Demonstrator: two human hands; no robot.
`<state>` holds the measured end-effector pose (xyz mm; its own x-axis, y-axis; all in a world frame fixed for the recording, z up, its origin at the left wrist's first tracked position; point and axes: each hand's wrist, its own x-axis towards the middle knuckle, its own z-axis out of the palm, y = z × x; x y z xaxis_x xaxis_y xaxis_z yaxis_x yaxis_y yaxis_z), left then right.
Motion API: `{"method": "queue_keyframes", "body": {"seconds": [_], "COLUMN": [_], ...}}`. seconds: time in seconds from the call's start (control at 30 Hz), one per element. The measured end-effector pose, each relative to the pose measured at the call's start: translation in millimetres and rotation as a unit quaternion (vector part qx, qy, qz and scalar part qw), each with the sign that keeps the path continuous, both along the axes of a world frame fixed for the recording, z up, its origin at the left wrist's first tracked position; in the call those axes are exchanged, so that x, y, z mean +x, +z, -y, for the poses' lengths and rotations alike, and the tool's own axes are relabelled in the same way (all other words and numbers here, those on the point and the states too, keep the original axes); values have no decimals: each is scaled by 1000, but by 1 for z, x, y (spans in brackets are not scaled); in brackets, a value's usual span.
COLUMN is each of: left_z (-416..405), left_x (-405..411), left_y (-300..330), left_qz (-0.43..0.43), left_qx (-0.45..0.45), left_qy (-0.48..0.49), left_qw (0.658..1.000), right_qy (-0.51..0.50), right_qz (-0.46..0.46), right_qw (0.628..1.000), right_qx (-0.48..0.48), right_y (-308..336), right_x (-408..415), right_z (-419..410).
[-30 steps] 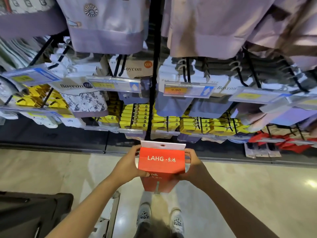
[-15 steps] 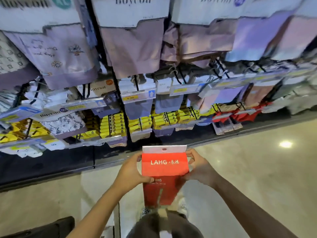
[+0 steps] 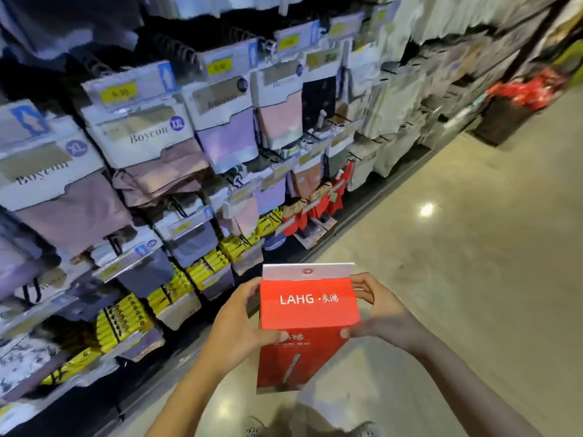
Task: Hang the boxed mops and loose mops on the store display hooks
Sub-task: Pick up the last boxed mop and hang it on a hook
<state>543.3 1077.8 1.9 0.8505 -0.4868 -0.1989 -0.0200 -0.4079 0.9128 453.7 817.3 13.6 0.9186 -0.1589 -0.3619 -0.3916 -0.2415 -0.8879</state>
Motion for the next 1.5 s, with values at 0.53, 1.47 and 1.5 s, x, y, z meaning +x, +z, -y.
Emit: {"method": "queue_keyframes", "body": {"seconds": [0.53, 1.47, 1.5], "left_z": [287, 848, 867], "left_x": [-68, -201, -207], "left_y": [86, 121, 123], "left_qz": [51, -16, -14], "left_qx": [-52, -169, -170], "left_qy": [-220, -601, -614], "left_qw": [973, 781, 771], "right_qy": [-245, -671, -681], "right_qz": [130, 175, 173], "right_qw": [961, 705, 695], "right_qx": [-7, -153, -153], "right_y": [58, 99, 102], "right_x": [-180, -365, -371], "right_z": [211, 546, 558]}}
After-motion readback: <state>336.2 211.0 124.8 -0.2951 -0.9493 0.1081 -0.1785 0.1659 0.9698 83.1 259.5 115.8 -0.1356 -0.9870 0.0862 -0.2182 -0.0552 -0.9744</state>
